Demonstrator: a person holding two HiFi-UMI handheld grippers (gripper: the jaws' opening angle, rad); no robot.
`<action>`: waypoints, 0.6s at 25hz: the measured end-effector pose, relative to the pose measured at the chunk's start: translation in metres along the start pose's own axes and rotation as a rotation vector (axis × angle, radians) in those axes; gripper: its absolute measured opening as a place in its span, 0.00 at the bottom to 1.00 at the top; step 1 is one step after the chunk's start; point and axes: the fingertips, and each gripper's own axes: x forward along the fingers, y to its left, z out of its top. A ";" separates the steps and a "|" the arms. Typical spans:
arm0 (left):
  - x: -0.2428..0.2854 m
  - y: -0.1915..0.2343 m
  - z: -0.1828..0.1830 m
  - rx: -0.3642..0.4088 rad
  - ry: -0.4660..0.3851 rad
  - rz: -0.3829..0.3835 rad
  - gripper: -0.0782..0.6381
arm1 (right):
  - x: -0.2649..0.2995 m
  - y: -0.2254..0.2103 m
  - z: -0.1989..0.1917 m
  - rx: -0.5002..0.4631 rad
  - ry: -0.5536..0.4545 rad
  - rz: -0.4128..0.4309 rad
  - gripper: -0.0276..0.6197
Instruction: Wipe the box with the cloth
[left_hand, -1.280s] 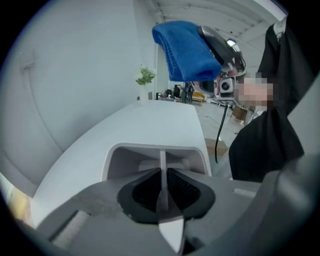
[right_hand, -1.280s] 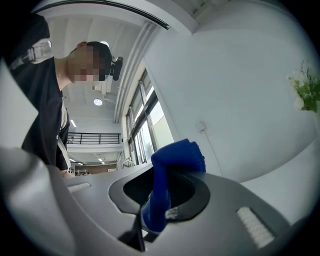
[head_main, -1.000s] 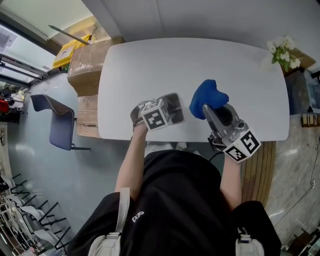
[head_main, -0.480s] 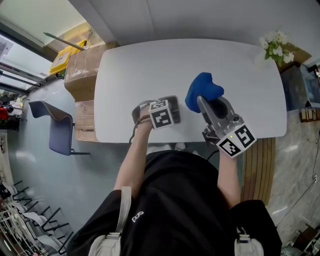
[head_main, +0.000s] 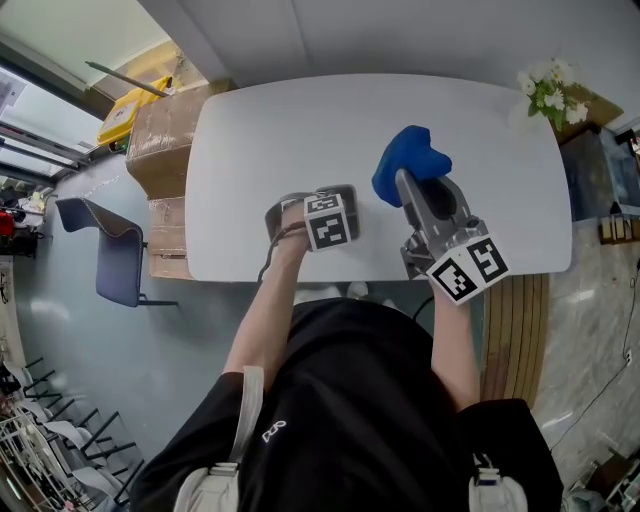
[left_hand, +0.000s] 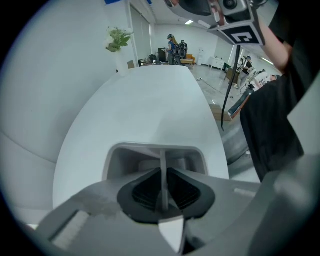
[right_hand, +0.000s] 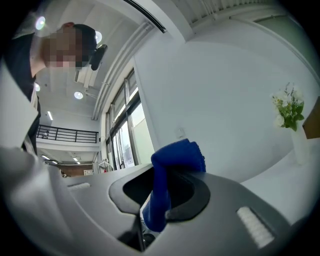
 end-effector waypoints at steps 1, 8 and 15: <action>0.000 0.000 -0.001 0.001 -0.001 0.005 0.17 | 0.001 0.000 0.001 -0.002 0.001 -0.002 0.14; -0.011 0.000 0.000 -0.042 -0.074 0.063 0.19 | 0.007 0.002 0.003 -0.013 0.018 0.011 0.14; -0.077 0.018 0.017 -0.224 -0.350 0.219 0.19 | 0.018 0.008 0.008 -0.014 0.014 0.045 0.14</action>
